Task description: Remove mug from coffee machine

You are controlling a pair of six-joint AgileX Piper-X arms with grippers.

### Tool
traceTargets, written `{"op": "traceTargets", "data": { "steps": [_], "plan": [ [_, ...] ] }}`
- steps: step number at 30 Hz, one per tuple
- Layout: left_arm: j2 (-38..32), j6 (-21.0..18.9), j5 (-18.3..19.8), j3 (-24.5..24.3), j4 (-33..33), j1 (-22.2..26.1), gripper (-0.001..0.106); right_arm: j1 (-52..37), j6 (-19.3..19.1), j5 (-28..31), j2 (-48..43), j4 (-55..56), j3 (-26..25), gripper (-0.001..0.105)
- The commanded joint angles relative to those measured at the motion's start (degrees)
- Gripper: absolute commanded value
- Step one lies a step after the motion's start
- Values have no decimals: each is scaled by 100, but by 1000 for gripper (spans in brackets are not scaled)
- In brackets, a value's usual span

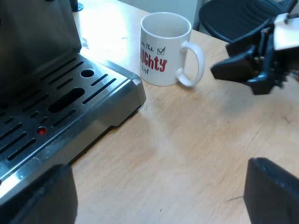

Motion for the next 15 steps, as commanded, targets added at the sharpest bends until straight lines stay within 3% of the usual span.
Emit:
{"op": "traceTargets", "data": {
  "steps": [1,8,11,12,15],
  "plan": [
    [-7,-184,-82,-94,-53,-37,79,7,183,-159,-444,1039,-241,55],
    [-7,-348,-70,-455,13,-37,79,7,338,-320,-966,3044,-1059,55],
    [-7,-348,-86,-693,393,-37,79,7,338,-316,-985,3664,-1435,55],
    [-7,-348,-86,-989,998,-37,79,7,338,-316,-985,4017,-1687,55],
    [-7,-348,-86,-1272,1604,-37,79,7,362,-336,-985,4689,-2275,55]
  ]
}}
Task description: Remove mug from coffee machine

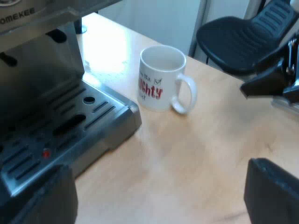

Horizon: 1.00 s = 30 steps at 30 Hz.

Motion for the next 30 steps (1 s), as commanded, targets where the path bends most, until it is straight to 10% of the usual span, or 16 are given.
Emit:
{"op": "traceTargets", "data": {
  "steps": [1,8,22,30],
  "plan": [
    [-7,-67,-64,-234,640,-37,79,7,29,-40,-47,592,-485,55],
    [-7,-67,-64,-710,1366,94,79,-7,93,-3,-47,1559,-1390,55],
    [-362,-53,722,-1030,2306,2998,79,-180,153,-472,1055,1442,-1529,55],
    [-673,-37,722,-1030,2715,3430,79,-1482,9,-1078,1293,1109,-1529,55]
  ]
}}
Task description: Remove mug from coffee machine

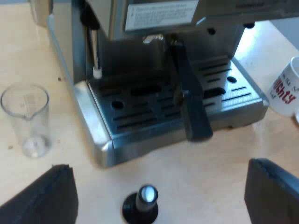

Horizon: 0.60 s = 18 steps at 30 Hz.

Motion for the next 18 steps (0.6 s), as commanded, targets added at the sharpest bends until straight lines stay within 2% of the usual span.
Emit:
{"op": "traceTargets", "data": {
  "steps": [1,5,6,10,18],
  "plan": [
    [-95,33,22,-44,281,17,79,-507,-358,-45,-21,13,-48,55],
    [-198,351,9,-44,528,17,79,-1041,-661,-114,-160,132,-48,55],
    [-259,410,-104,-44,590,17,79,-1187,-690,-194,-222,162,-48,55],
    [-418,409,-639,-44,695,17,79,-1568,-731,-414,-565,296,-48,55],
    [-784,275,-764,-44,853,17,79,-1535,-733,-479,-1421,673,-48,55]
  ]
}}
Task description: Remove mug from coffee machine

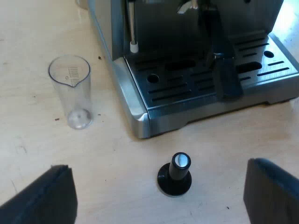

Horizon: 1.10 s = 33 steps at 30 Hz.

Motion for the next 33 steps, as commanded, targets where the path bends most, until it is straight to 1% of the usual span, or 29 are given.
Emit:
{"op": "traceTargets", "data": {
  "steps": [1,2,3,5,7,15,19,22,24,25,28,31,33],
  "plan": [
    [-107,-45,-60,-45,97,13,79,4,-73,-31,-521,213,-48,55],
    [-532,-45,-227,-45,226,13,79,4,-63,-47,-725,232,-48,55],
    [-591,-45,-260,-45,235,13,79,4,-47,-71,-863,241,-48,55],
    [-923,-45,-364,-45,238,13,79,4,50,-264,-1247,239,-48,55],
    [-1214,-45,-361,-45,238,13,79,4,65,-390,-1510,256,-48,55],
    [-2241,-45,-361,-45,280,13,79,4,65,-368,-2640,255,-48,55],
    [-2619,-45,-361,-45,568,13,79,4,65,-368,-3118,255,-48,55],
    [-2682,-45,-361,-63,957,13,79,4,54,-368,-3405,255,-48,55],
    [-2668,-45,-361,-61,1034,13,79,4,54,-368,-3524,255,-48,55],
    [-2668,-45,-361,-45,1201,13,79,4,36,-368,-3682,255,-48,55],
    [-2668,-45,-361,-46,1174,13,79,4,-128,-368,-3723,366,-95,55],
    [-2668,-45,-361,-35,1150,13,79,4,-365,-384,-3720,388,-19,55],
    [-2668,-31,-361,-1,1101,13,79,4,-392,-374,-3720,388,6,55]
  ]
}}
